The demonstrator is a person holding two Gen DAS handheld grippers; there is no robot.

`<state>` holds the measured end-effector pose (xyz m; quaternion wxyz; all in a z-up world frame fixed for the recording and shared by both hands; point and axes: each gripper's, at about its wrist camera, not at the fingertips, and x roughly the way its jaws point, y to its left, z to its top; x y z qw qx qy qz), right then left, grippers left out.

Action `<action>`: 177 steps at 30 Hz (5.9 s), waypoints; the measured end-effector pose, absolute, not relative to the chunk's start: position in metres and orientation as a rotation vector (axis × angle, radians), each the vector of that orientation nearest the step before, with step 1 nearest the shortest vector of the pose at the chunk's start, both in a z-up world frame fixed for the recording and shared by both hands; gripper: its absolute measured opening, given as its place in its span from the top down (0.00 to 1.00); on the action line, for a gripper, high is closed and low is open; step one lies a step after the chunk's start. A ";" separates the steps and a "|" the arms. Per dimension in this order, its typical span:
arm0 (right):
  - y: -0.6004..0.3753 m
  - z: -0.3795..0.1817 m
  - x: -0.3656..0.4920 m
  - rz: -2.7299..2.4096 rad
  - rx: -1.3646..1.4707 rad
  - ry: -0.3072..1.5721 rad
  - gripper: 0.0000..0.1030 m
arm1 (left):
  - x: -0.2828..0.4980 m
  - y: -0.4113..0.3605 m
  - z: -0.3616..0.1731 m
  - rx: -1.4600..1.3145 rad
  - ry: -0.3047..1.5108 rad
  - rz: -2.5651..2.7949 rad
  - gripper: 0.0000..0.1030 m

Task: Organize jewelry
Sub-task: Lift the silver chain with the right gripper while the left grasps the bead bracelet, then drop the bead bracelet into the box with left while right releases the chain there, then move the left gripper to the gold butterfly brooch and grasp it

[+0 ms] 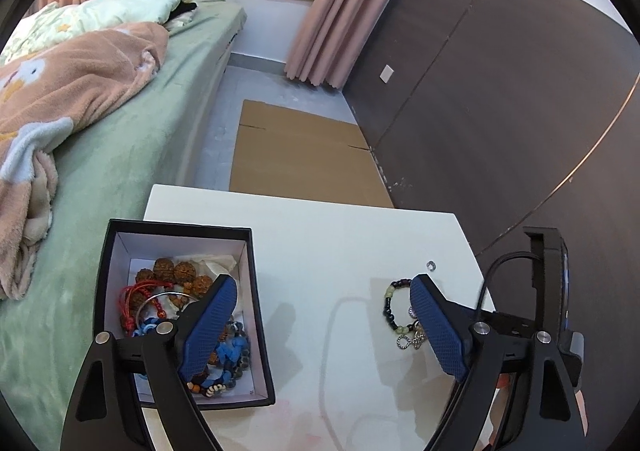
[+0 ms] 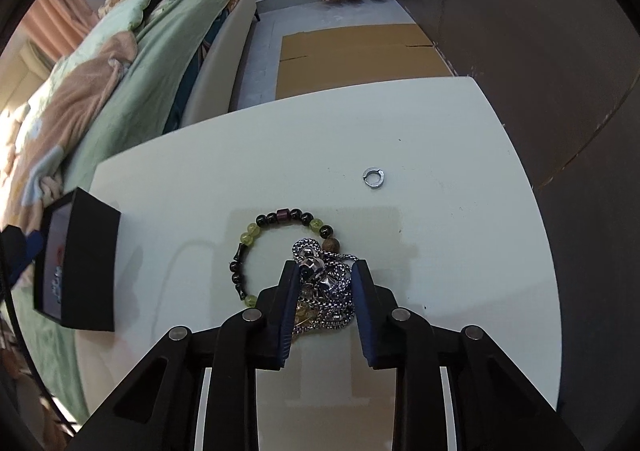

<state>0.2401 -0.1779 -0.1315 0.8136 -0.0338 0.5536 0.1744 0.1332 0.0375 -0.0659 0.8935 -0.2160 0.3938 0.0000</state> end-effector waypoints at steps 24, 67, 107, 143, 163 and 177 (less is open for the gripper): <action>-0.227 -0.089 0.239 0.513 0.237 1.084 0.83 | 0.142 0.015 -0.069 -0.409 0.845 -0.068 0.35; -0.273 -0.045 0.244 0.638 0.541 0.930 0.83 | 0.184 -0.055 -0.067 -0.144 0.944 -0.045 0.94; -0.119 -0.012 0.193 0.972 0.490 0.795 0.83 | 0.090 0.121 -0.032 -0.445 0.691 0.224 0.03; -0.135 -0.048 0.203 0.740 0.410 0.920 0.06 | 0.078 0.131 -0.031 -0.474 0.671 0.185 0.00; -0.226 -0.058 0.230 0.589 0.293 0.954 0.00 | 0.118 0.017 -0.029 -0.188 0.779 0.041 0.00; -0.282 -0.069 0.244 0.438 0.341 0.996 0.00 | 0.162 -0.045 -0.032 -0.131 0.832 -0.065 0.00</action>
